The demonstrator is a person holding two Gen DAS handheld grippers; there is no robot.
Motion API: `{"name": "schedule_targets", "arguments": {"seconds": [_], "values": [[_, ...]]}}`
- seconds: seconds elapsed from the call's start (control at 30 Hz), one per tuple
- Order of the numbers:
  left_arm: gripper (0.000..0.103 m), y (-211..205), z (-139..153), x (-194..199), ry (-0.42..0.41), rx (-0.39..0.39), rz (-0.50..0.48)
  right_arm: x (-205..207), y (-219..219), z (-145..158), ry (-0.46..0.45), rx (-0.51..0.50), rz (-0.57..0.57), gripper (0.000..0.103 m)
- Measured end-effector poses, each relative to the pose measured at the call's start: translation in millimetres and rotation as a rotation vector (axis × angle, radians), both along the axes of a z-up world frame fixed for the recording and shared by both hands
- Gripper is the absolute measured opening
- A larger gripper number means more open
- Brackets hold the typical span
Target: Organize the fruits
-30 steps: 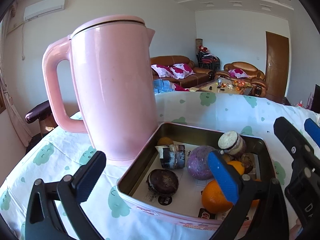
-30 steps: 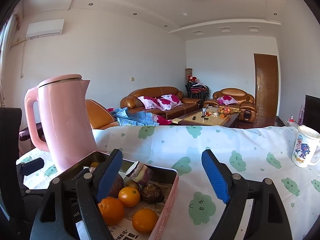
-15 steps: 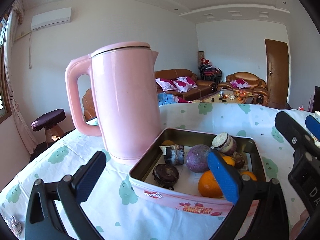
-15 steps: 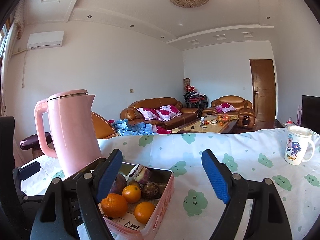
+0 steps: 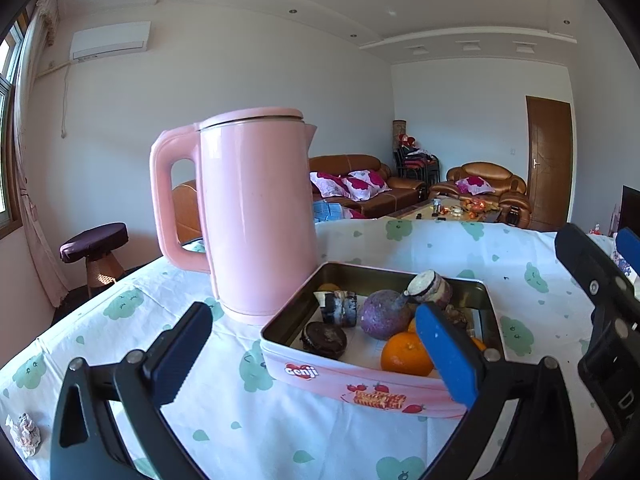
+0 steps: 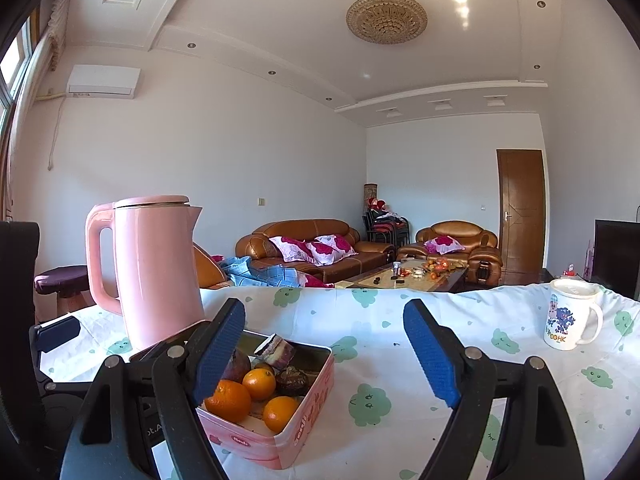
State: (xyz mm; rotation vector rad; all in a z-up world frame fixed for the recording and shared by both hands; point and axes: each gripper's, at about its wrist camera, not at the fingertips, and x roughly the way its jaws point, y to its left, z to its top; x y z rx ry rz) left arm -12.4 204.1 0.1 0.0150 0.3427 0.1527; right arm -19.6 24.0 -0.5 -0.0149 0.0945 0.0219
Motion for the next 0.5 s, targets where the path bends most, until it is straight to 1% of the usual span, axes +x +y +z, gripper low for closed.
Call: {"name": "schedule_targets", "arguments": {"seconds": [0.5], "values": [[0.103,-0.5,0.4,-0.1,0.002,0.003,-0.001,2.9,-2.1,-0.3,0.014,0.009,-0.019,0.083]]}}
